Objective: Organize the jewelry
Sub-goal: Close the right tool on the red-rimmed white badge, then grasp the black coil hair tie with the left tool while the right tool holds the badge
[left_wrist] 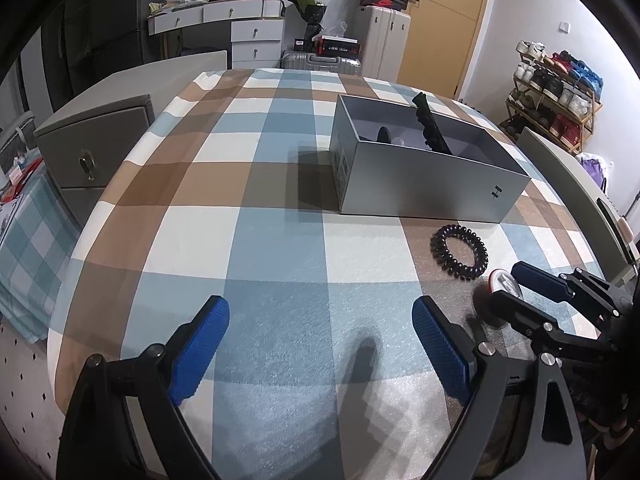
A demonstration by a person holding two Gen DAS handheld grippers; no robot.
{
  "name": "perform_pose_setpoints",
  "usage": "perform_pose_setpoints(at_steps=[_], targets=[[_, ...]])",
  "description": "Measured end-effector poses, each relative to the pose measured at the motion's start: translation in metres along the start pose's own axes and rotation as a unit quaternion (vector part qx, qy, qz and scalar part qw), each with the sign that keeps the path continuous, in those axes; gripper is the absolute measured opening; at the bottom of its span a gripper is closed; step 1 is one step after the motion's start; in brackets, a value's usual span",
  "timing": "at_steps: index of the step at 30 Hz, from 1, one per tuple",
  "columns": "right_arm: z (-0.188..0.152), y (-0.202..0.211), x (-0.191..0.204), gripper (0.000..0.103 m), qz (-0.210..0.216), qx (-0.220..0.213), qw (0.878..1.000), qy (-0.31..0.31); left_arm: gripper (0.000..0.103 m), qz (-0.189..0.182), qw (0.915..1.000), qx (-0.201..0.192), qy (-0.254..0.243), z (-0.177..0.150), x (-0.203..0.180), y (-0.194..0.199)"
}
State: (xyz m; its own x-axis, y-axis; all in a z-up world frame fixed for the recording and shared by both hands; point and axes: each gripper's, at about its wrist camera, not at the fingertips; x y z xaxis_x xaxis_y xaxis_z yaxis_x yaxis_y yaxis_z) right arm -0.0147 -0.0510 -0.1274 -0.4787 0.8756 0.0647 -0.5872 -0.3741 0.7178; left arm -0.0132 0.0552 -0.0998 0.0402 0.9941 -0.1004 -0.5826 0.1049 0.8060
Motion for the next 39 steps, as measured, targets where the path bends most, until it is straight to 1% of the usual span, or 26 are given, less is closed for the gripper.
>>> perform_pose_setpoints(at_steps=[6,12,17,22,30,33,34,36,37,38,39], targets=[[-0.001,0.008,-0.011,0.042,0.001,-0.013,1.0,-0.015,0.09,0.001,0.9999,0.002,-0.012,0.006,-0.01,-0.003],[-0.003,0.017,-0.03,0.042,-0.006,-0.021,0.999,-0.036,0.09,-0.02,0.9985,0.002,-0.05,0.019,-0.038,-0.01],[-0.005,0.028,-0.05,0.042,-0.014,-0.033,0.998,-0.06,0.09,-0.049,0.9959,0.024,-0.072,0.033,-0.06,-0.029],[-0.006,0.036,-0.067,0.042,-0.021,-0.043,0.996,-0.077,0.09,-0.058,0.9937,0.043,-0.086,0.042,-0.072,-0.042],[-0.004,0.04,-0.083,0.042,-0.015,-0.052,0.994,-0.093,0.09,-0.077,0.9896,0.05,-0.111,0.045,-0.085,-0.047],[-0.004,0.04,-0.082,0.042,-0.017,-0.056,0.994,-0.088,0.089,-0.073,0.9883,0.046,-0.126,0.045,-0.092,-0.047],[-0.004,0.04,-0.083,0.042,-0.016,-0.057,0.994,-0.088,0.087,-0.071,0.988,0.044,-0.131,0.045,-0.094,-0.046],[-0.003,0.039,-0.084,0.042,-0.013,-0.057,0.994,-0.09,0.074,-0.071,0.9867,0.041,-0.14,0.044,-0.097,-0.046],[-0.003,0.039,-0.085,0.042,-0.012,-0.057,0.994,-0.092,0.07,-0.072,0.9857,0.046,-0.145,0.044,-0.099,-0.047],[-0.004,0.039,-0.086,0.042,-0.011,-0.057,0.994,-0.093,0.061,-0.067,0.9849,0.055,-0.15,0.044,-0.101,-0.051],[-0.004,0.039,-0.087,0.042,-0.01,-0.057,0.994,-0.095,0.049,-0.059,0.9843,0.066,-0.153,0.044,-0.102,-0.056]])
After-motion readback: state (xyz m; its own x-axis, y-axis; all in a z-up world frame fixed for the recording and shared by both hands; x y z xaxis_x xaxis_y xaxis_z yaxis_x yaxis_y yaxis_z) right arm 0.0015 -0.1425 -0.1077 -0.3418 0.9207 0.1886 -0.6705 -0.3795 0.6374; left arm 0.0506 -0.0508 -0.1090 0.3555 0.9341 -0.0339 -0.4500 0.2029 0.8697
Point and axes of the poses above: each gripper's, at about its wrist camera, not at the fingertips, and y roughly against the way its jaws point, x to its left, z to its top, and after that the axes turned 4 degrees about x, right-handed
